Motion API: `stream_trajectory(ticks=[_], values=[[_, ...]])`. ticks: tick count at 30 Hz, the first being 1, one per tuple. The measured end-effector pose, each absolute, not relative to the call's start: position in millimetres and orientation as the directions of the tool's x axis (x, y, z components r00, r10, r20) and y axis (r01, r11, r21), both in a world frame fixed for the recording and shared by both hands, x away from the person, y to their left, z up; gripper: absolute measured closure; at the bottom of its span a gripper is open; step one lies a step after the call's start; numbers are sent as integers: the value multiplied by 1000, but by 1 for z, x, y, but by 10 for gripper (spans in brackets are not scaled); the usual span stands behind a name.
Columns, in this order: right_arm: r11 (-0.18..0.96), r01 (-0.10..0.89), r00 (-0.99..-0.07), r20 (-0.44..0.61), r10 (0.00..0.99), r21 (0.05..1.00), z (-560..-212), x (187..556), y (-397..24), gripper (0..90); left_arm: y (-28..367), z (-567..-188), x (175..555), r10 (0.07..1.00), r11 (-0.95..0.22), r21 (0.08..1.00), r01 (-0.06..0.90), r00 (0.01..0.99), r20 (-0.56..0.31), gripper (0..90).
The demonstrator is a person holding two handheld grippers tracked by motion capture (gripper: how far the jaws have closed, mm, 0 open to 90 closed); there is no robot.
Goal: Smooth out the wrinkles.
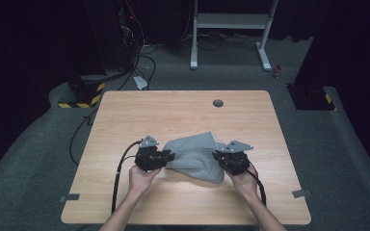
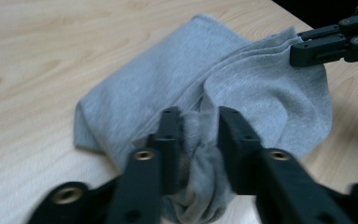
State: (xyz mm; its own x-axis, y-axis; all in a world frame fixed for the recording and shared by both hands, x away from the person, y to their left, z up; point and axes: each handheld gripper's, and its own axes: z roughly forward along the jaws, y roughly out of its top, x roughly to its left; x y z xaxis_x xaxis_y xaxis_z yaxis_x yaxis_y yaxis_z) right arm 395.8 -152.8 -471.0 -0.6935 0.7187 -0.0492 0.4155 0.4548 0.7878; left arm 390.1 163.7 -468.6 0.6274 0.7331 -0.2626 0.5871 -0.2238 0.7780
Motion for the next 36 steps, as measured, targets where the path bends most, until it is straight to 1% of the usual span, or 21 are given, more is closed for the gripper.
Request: stream_trajectory(ticks=[2,4,8,11,14,15,17,19,20,22,24,28,31,34,36], values=[[452,424,-695,-38,718,785,-474,395,-153,823,169,-469,389,742,-213,768,604,612,-275,589],[444,429,-695,-27,719,786,-474,395,-154,820,175,-468,389,755,-210,764,610,598,-269,549],[438,432,-697,-17,717,788,-471,396,-153,801,173,-469,396,767,-203,734,648,571,-292,547],[438,438,-697,-12,717,785,-470,398,-151,760,165,-474,406,768,-217,703,677,563,-305,550],[435,464,-694,12,719,771,-473,403,-150,727,161,-481,416,770,-202,661,723,534,-349,574],[436,479,-693,23,720,762,-474,406,-148,730,160,-481,419,772,-211,656,725,535,-343,596],[447,474,-698,14,716,759,-474,410,-147,775,157,-481,420,772,-237,657,716,549,-321,680],[448,474,-701,17,713,758,-474,410,-145,816,155,-480,418,767,-245,670,700,563,-308,805],[452,469,-703,11,711,758,-474,409,-144,824,155,-480,418,760,-250,677,693,574,-306,829],[467,461,-708,-4,706,754,-475,406,-142,832,153,-481,419,758,-270,672,690,583,-294,840],[522,447,-719,-56,693,727,-479,406,-136,834,152,-483,423,764,-291,665,688,585,-271,846],[530,466,-708,-61,704,709,-486,415,-128,836,151,-486,437,782,-274,668,692,565,-265,852],[526,482,-683,-76,727,701,-486,426,-124,835,152,-485,452,811,-266,664,699,534,-237,854],[491,506,-652,-59,756,709,-480,439,-124,835,155,-472,457,816,-244,705,666,534,-222,856],[452,507,-638,-34,769,734,-473,440,-128,835,158,-457,448,795,-221,755,617,562,-227,855]])
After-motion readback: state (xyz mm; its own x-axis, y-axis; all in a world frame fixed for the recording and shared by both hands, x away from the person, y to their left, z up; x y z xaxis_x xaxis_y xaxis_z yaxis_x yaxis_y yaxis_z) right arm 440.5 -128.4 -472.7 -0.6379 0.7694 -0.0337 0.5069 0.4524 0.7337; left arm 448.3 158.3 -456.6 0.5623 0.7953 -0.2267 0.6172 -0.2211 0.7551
